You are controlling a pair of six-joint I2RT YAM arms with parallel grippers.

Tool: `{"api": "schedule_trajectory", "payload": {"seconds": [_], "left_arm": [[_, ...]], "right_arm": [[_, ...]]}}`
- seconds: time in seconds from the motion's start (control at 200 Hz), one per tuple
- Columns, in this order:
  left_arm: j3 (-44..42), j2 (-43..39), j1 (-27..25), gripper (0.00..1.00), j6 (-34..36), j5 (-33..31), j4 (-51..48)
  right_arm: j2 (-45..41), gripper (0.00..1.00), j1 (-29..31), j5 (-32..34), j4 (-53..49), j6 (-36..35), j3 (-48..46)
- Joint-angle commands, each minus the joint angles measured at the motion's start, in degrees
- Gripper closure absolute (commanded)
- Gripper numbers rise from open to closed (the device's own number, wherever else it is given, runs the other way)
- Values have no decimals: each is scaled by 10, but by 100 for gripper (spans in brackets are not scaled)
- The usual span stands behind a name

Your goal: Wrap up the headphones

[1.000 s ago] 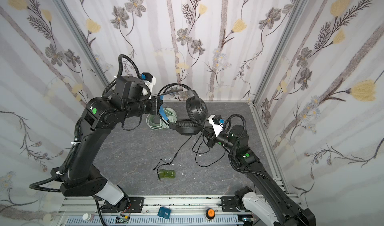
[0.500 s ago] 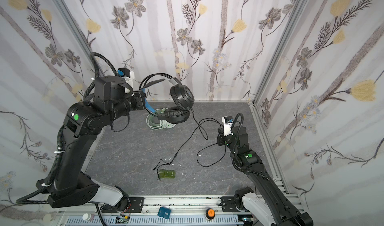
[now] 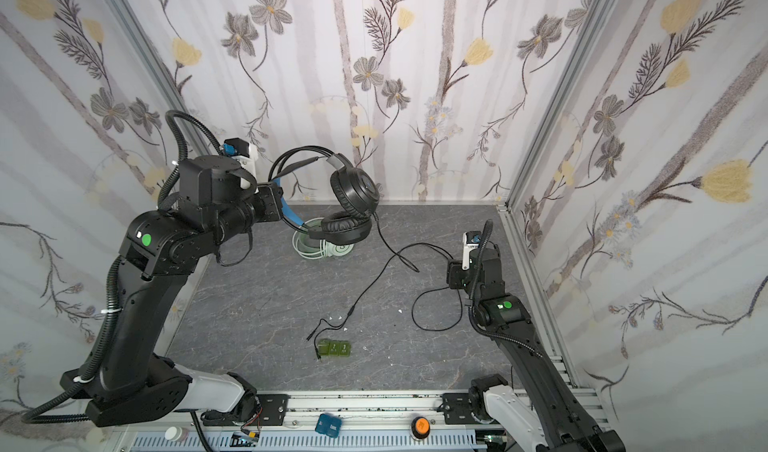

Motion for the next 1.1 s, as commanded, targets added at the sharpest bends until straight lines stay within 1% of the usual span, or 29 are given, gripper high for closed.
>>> {"api": "schedule_trajectory", "payload": {"seconds": [0.0,0.05,0.135,0.285,0.41,0.555,0.66,0.894,1.029,1.094], "left_arm": [[20,15,3,100,-17,21,27],[27,21,4,100,-16,24,21],[32,29,12,100,-16,38,23],[53,51,16,100,-6,63,11],[55,59,16,100,0,79,12],[53,60,16,100,-4,88,17],[53,60,16,100,-5,87,19],[48,65,16,100,-10,97,21],[37,66,16,100,-16,102,28],[34,66,16,100,-19,102,31]], "right_arm": [[-57,0,10,-74,65,-56,-11],[-84,0,16,-80,73,-69,-11],[-109,0,19,-110,68,-89,-11],[-140,0,43,-198,81,-116,-3],[-106,0,67,-289,105,-97,32],[-65,0,99,-330,168,-57,46],[-43,0,115,-346,208,-33,46],[-2,0,141,-369,258,-19,64],[33,1,154,-357,280,-21,79],[48,5,156,-355,296,-15,85]]}}
